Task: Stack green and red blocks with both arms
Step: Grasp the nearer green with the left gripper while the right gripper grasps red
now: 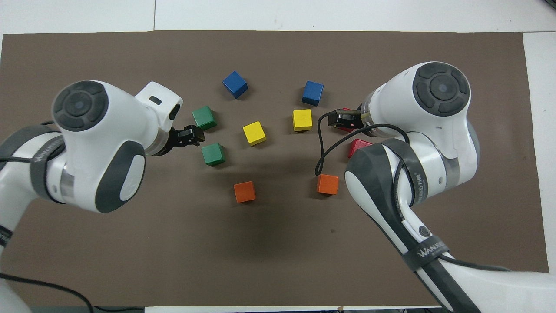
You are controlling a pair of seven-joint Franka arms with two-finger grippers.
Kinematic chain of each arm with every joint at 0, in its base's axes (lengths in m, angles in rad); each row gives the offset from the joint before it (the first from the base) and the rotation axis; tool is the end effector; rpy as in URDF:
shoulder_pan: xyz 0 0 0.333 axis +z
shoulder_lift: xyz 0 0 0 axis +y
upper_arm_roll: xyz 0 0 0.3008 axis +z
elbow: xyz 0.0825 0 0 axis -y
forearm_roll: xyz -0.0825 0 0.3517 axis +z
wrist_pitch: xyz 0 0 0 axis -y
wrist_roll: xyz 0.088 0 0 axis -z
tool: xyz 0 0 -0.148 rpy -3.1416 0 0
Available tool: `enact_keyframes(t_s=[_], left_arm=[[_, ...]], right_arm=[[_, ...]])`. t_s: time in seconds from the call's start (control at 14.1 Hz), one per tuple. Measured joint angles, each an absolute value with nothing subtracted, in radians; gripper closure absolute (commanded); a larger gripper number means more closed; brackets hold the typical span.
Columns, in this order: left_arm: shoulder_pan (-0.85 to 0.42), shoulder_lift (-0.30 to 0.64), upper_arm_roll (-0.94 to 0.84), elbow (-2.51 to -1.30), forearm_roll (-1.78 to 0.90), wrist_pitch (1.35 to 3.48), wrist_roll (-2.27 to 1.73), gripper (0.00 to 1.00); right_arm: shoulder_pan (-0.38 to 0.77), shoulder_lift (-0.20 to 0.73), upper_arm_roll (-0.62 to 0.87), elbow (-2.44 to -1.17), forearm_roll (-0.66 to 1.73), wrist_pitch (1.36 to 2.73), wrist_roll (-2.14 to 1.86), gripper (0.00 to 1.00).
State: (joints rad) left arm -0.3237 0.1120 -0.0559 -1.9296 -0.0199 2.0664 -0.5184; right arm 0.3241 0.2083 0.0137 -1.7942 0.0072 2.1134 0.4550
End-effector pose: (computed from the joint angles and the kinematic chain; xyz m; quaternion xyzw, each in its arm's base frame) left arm 0.5179 -0.2079 0.3910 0.9971 0.0742 0.0061 0.0162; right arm 0.5667 0.1993 0.4007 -0.9966 0.0604 -0.0494 0.0256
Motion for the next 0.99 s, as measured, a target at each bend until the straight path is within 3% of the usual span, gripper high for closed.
enact_keyframes(t_s=[0.42,0.99], left_arm=[[-0.381,0.304,-0.054,-1.929,-0.02,2.256,-0.591,0.0],[-0.388,0.325,-0.053,-1.936,-0.02,2.268,-0.7,0.01]], right_arm=[[0.313,0.245,0.003,-1.829,0.008,2.145,0.497,0.0],[0.277,0.201,0.001,-1.937,0.008,2.104,0.607,0.0]])
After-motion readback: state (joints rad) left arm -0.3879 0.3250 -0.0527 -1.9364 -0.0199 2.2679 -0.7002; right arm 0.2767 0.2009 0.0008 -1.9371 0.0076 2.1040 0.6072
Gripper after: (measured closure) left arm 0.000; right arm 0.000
